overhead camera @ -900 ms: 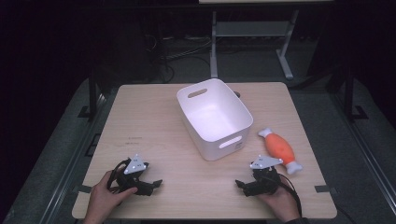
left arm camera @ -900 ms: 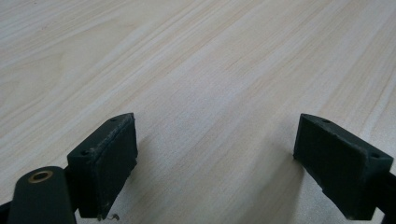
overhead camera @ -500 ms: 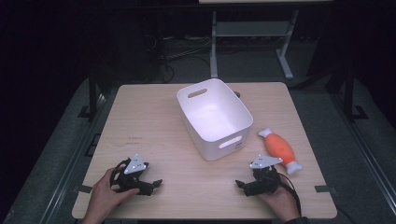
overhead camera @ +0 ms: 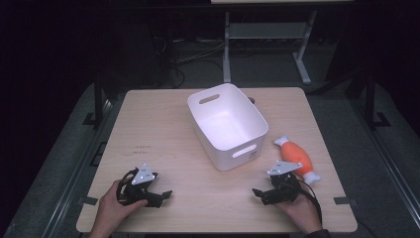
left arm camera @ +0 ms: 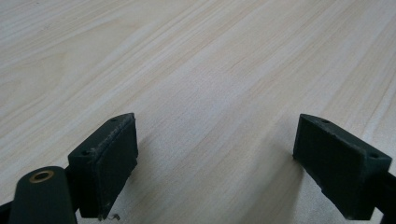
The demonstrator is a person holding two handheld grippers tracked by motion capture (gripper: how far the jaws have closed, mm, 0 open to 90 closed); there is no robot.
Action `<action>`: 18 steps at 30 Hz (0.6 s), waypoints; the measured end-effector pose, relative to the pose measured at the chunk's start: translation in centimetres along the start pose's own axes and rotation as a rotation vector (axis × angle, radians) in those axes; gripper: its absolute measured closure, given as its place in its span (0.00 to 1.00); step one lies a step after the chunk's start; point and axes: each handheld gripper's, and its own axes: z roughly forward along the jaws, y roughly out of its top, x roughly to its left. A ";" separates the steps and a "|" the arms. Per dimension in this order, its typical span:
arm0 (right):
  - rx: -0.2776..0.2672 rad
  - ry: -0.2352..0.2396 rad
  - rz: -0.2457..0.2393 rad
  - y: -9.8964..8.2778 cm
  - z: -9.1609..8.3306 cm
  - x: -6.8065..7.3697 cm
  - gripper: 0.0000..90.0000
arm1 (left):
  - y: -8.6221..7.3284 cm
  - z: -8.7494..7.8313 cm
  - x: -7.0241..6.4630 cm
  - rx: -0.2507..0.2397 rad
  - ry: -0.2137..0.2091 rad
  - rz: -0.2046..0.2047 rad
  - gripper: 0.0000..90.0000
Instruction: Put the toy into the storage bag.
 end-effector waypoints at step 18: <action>-0.057 -0.056 0.014 1.4 -2.6 -2.1 0.15 | 0.0 0.0 0.0 0.000 0.000 0.000 0.14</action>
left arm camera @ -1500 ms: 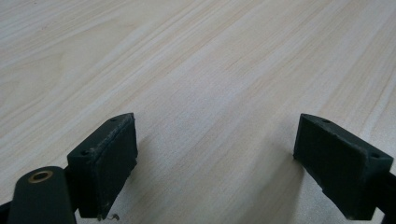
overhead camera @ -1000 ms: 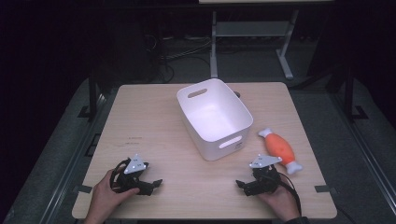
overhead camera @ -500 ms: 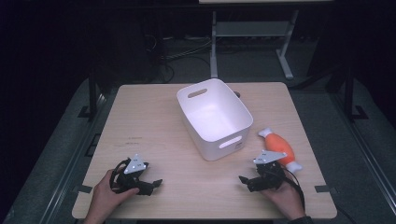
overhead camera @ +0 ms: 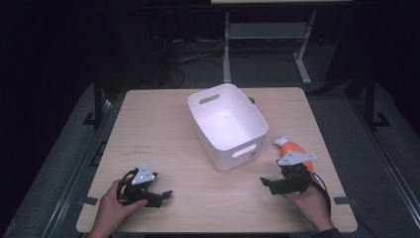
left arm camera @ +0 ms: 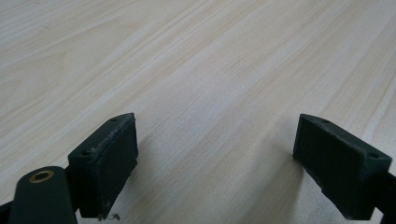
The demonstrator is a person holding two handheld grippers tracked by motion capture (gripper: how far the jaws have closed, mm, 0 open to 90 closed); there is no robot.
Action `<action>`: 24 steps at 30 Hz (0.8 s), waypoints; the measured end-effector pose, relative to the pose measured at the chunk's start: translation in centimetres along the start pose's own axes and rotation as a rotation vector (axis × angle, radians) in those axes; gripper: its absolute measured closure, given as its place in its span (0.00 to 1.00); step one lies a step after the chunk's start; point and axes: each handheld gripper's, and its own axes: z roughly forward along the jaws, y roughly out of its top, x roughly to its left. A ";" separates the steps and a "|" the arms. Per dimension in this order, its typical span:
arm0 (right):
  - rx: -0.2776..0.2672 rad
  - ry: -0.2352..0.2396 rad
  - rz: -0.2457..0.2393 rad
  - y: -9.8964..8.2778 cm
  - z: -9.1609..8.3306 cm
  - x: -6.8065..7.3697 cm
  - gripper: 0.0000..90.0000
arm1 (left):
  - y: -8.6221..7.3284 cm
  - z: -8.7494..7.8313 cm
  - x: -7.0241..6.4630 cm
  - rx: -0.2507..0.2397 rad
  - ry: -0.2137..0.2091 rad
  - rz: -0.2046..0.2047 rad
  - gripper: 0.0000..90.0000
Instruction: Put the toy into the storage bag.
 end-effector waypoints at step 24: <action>-0.027 -0.056 0.028 1.1 -2.1 -3.2 0.15 | 0.0 0.0 0.0 0.000 0.000 0.000 0.14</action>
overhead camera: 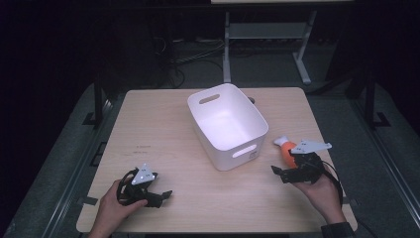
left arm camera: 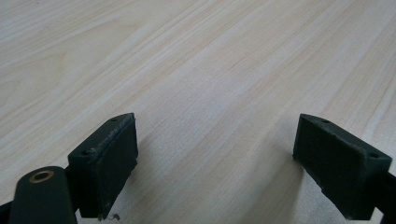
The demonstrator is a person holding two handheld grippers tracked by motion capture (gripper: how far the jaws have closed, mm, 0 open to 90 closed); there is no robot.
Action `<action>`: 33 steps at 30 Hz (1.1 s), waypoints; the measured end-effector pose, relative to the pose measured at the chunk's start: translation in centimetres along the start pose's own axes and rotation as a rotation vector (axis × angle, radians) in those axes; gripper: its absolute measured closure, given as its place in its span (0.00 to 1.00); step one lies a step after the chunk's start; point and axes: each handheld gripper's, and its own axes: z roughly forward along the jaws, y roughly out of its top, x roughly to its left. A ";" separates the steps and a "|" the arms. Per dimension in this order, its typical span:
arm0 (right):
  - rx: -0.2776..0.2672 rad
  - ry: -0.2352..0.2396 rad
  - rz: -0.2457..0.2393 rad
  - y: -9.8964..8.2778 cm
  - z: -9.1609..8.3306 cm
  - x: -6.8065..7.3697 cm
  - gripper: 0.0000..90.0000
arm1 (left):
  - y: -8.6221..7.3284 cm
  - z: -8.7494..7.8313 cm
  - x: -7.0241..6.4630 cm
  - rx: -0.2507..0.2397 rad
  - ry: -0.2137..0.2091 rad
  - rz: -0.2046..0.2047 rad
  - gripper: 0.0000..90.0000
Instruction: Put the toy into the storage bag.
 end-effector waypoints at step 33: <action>0.121 -0.082 0.045 2.9 0.5 -5.4 0.15 | 0.0 0.0 0.0 -0.001 0.000 -0.001 0.14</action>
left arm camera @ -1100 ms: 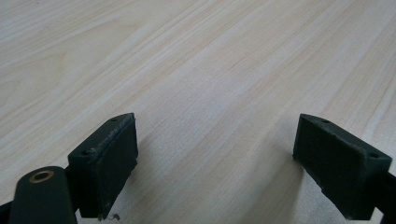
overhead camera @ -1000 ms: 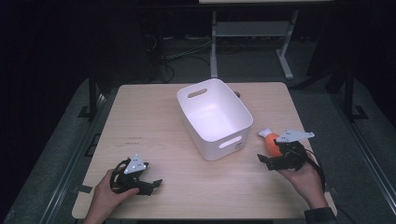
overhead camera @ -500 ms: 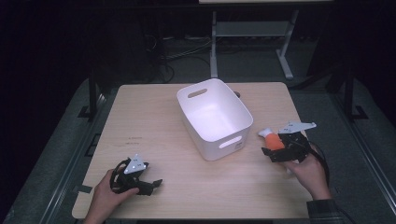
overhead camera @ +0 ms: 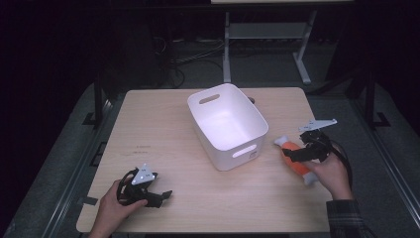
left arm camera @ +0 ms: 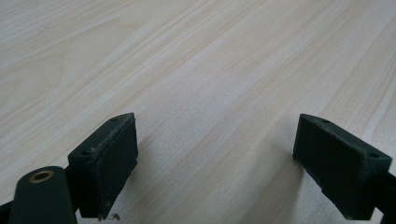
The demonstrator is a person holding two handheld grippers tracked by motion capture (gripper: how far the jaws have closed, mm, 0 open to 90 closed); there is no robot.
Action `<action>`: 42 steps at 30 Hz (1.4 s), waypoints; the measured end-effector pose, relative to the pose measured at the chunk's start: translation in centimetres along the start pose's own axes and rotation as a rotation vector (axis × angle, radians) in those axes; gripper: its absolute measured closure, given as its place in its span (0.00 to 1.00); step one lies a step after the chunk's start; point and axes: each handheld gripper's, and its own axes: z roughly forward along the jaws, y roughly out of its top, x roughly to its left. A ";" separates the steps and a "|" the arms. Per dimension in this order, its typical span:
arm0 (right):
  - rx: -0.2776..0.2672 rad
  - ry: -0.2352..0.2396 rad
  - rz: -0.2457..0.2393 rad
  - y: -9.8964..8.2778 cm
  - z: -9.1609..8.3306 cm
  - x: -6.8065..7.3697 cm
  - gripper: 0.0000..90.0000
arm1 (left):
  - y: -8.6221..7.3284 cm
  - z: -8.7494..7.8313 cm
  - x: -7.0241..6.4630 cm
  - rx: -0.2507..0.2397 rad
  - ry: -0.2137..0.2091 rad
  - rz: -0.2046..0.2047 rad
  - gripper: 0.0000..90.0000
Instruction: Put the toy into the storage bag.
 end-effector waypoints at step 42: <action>0.147 0.005 0.070 -3.3 4.1 -1.8 0.09 | 0.0 0.0 0.0 0.001 0.000 0.000 0.14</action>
